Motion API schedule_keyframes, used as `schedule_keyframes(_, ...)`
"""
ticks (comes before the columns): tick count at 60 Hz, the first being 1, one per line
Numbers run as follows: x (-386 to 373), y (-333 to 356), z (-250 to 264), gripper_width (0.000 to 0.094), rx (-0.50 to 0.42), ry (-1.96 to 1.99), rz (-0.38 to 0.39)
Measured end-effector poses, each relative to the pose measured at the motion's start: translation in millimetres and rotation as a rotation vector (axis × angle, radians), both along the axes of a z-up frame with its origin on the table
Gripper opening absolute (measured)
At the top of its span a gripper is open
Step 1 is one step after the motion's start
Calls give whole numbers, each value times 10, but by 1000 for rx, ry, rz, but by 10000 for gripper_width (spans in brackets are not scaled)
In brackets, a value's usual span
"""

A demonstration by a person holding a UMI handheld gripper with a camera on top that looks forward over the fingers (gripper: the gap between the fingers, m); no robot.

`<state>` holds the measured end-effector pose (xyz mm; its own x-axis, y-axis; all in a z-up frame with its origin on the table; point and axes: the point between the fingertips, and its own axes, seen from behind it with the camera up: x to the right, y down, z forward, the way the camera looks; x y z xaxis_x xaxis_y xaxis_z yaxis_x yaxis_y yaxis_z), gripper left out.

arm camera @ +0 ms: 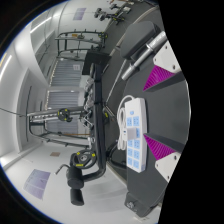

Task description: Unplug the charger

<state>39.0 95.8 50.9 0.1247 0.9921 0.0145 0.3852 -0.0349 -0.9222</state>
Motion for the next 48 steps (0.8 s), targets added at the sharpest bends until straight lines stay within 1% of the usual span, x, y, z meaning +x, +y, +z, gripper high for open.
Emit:
schedule_keyframes(7, -91, -229, -108, 858, -24, 3, 73)
schedule_keyframes(17, -233, -555, -181, 859, -36, 0, 118)
schedule_keyframes(19, -239, -728, -133, 856, -29, -5, 109)
schedule_keyframes(25, -429, -815, -142, 857, -16, 1, 118)
schedule_keyframes(34, -846, -779, -216, 858, -21, 5, 124)
schedule_keyframes(39, -1100, -751, -253, 860, -5, -4, 120)
schedule_keyframes(40, -1148, -831, -210, 858, 1, -12, 111)
schedule_keyframes(48, -1428, -759, -329, 856, 18, -32, 111)
